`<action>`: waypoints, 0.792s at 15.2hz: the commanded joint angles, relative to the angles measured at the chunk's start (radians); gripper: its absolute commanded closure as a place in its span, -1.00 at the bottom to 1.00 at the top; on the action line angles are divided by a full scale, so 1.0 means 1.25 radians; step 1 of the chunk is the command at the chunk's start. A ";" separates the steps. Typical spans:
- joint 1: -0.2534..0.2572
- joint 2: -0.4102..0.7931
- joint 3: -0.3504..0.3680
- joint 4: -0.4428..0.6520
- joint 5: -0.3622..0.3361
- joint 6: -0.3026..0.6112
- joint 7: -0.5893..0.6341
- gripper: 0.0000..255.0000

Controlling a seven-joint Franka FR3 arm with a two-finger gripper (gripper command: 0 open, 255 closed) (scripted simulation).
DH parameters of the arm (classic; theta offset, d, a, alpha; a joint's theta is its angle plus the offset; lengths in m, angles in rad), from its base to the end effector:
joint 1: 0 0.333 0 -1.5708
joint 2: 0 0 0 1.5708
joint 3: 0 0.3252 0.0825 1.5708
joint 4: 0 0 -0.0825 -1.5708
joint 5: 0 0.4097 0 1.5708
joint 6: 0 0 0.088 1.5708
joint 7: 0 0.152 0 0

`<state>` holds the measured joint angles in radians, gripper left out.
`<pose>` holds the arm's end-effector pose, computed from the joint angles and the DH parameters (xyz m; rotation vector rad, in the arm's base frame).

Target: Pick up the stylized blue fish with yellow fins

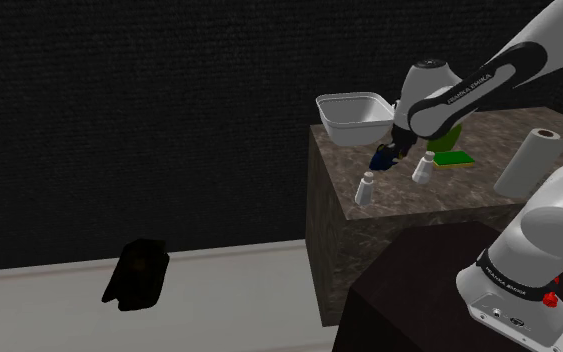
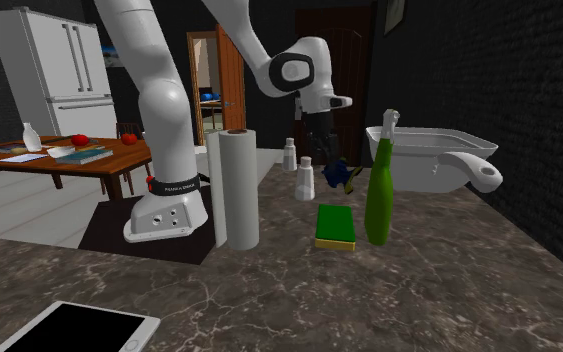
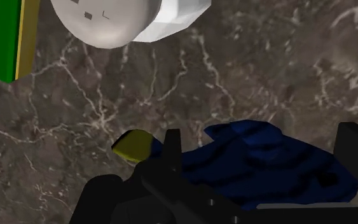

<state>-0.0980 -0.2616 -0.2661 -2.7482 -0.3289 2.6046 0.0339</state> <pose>0.3910 -0.1398 0.2498 2.9999 -0.1797 0.1460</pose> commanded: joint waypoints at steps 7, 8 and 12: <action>-0.003 0.058 -0.004 -0.009 -0.009 0.068 0.009 1.00; -0.004 0.057 -0.004 -0.009 -0.009 0.068 0.009 1.00; -0.004 0.057 -0.004 -0.009 -0.009 0.067 0.009 1.00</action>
<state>-0.1024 -0.1910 -0.2714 -2.7599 -0.3405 2.6885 0.0453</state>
